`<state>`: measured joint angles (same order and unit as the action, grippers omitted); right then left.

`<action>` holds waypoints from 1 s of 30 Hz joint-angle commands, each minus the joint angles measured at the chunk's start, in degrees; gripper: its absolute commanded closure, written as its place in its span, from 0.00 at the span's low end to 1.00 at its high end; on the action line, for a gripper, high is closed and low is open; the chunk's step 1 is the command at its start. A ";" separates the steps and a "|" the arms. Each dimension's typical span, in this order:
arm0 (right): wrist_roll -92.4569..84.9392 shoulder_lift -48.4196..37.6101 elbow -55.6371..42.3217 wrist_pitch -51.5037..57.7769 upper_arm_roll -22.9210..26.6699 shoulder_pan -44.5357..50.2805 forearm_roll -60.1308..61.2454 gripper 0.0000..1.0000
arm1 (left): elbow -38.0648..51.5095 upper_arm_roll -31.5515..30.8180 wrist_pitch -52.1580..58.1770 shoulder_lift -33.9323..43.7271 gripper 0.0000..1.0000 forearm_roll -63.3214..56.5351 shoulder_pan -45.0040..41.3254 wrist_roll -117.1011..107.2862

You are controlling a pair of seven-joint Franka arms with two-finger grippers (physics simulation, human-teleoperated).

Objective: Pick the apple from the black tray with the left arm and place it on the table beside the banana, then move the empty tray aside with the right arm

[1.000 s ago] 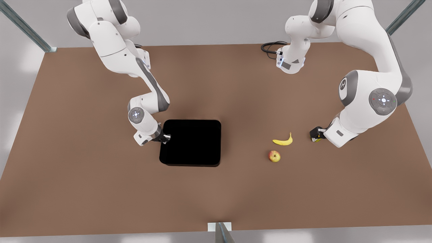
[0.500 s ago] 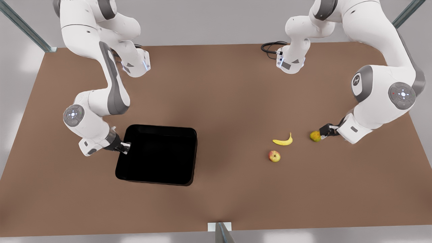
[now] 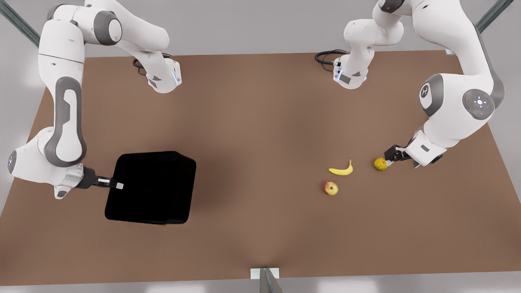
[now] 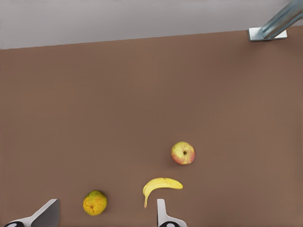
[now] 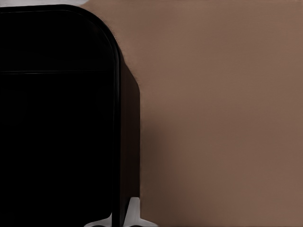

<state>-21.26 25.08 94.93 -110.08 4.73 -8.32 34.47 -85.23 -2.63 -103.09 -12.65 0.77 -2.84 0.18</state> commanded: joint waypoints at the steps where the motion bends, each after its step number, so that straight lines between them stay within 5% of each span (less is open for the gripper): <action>1: -31.38 0.57 -1.76 1.71 -0.16 -0.12 -0.18 0.94 | 0.06 -0.01 -0.71 0.08 0.00 -0.07 -0.06 0.87; 21: -36.83 4.45 -5.11 -4.97 0.98 0.32 -15.05 0.91 | 0.06 -0.01 -0.44 -0.36 0.00 -0.15 -0.06 0.69; 25: -35.69 4.89 -5.90 -4.97 0.98 0.32 -15.93 0.71 | 0.06 -0.01 -0.36 -0.62 0.00 -0.24 -0.06 0.69; 27: -35.16 4.89 -6.78 -4.88 0.98 0.41 -16.10 0.45 | 0.06 -0.01 -0.35 -0.62 0.00 -0.24 -0.06 0.69; 28: -33.67 4.89 -7.48 -4.88 0.98 0.32 -15.58 0.01 | 0.06 -0.01 -0.35 -0.62 0.00 -0.15 -0.06 0.69; 30: -31.65 4.45 -9.50 -2.60 0.89 0.32 -14.00 0.00 | 0.06 -0.01 -0.35 -0.62 0.00 -0.15 -0.06 0.69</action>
<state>-50.50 29.71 85.66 -113.59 5.58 -7.99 19.69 -85.20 -2.63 -103.49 -13.33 0.65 -2.90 0.84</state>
